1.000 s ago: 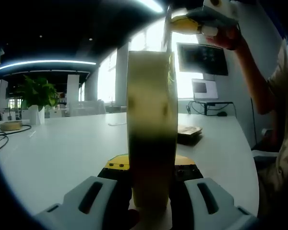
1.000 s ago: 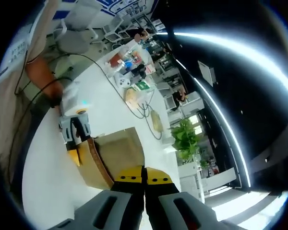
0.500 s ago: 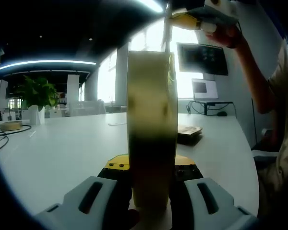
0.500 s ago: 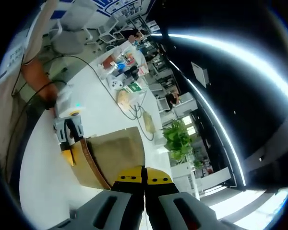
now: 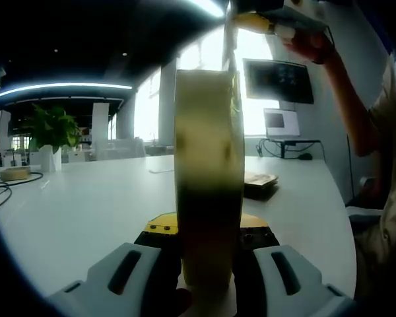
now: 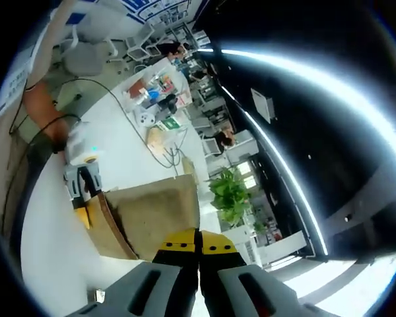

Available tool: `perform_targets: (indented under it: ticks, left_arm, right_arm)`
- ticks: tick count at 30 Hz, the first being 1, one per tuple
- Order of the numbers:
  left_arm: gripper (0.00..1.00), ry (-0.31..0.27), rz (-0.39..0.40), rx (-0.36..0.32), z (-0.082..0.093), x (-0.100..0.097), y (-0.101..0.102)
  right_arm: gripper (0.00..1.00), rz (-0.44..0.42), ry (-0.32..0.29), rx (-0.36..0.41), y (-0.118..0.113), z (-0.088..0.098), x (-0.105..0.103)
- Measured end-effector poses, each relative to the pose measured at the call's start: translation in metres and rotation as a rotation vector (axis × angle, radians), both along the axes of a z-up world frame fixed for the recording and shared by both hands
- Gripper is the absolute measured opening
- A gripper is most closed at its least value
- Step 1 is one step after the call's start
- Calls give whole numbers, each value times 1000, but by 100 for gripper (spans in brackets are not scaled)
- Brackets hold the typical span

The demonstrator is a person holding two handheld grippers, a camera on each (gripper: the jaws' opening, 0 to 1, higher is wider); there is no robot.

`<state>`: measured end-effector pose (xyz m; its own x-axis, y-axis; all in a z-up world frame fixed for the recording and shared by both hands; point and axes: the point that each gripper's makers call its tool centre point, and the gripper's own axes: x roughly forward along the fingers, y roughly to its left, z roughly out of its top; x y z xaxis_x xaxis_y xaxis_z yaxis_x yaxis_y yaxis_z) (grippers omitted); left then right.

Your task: Extract single mask from mask box in order stack masks on table

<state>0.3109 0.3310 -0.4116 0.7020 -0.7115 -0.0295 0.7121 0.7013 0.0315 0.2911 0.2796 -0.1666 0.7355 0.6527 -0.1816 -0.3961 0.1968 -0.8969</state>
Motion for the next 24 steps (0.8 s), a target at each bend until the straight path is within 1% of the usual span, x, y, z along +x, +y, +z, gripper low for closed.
perform_targets:
  ticks: [7, 10, 19, 24]
  left_arm:
    - [20, 0, 0, 2, 0, 0, 0]
    - [20, 0, 0, 2, -1, 0, 0]
    - [20, 0, 0, 2, 0, 0, 0]
    - [20, 0, 0, 3, -1, 0, 0]
  right_arm:
    - [0, -29, -42, 53, -12, 19, 3]
    - [0, -39, -53, 69, -16, 24, 3]
    - [0, -91, -88, 75, -35, 32, 2]
    - [0, -107, -76, 79, -44, 28, 4]
